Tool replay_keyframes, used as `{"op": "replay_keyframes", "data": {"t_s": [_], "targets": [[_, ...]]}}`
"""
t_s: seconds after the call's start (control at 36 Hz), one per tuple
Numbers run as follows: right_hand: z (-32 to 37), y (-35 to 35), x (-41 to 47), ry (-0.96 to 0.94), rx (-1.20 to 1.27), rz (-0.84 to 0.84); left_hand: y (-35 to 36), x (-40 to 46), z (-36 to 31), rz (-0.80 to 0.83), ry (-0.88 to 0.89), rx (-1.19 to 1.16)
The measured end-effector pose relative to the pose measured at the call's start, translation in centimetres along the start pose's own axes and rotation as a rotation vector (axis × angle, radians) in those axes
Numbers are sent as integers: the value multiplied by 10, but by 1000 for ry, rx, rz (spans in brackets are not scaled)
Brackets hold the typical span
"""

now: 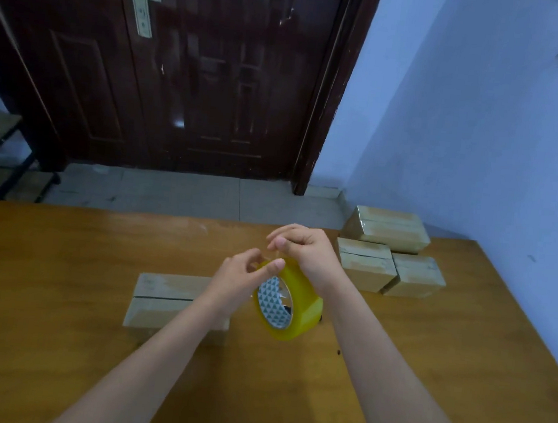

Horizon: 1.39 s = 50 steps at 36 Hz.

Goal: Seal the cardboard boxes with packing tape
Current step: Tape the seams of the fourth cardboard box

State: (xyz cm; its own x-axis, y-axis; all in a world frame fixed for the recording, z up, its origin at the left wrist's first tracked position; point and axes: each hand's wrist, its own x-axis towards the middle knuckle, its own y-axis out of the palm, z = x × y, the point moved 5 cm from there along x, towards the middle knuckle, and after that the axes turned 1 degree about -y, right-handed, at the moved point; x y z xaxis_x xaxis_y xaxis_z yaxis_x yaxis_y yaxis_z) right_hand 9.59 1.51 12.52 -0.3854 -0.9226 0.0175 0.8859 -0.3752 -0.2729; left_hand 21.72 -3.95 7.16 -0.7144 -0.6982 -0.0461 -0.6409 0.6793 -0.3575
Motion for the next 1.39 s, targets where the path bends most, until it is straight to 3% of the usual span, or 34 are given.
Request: {"op": "replay_keyframes", "data": {"t_s": [0.11,0.25,0.36,0.53,0.64,0.75,0.83,1.0,1.08,1.17,1.28,1.39], "targets": [[5,7,1,8,-24,69,-14,4,-16,-68,59,61],[7,5,-5,37,122,51,-29,8,-34,-14,131,187],[15,5,-7,36,61,60,-31,11,-31,70,36,30],[18,10,-10,37,-5,-5,-35,14,-33,-13,6,12],[19,16,-14,68,-42,18,-27,10,-25,14,19,-27],[14,17,-23,148,-60,13,-32,4,-20,-29,-74,-102],[-1,15,-34,231,64,4,-41,-1,-14,-103,-167,-239],[-18,26,-57,193,163,156,-63,5,7,-201,-377,-398],[-17,34,-63,165,153,225,-60,12,8,-185,-355,-283],[-13,44,-67,150,193,124,-58,26,10,-150,-244,-132],[-15,50,-74,138,168,-1,-52,40,15,-43,-187,255],[-32,54,-79,281,105,25,-41,39,14,-28,-134,667]]}}
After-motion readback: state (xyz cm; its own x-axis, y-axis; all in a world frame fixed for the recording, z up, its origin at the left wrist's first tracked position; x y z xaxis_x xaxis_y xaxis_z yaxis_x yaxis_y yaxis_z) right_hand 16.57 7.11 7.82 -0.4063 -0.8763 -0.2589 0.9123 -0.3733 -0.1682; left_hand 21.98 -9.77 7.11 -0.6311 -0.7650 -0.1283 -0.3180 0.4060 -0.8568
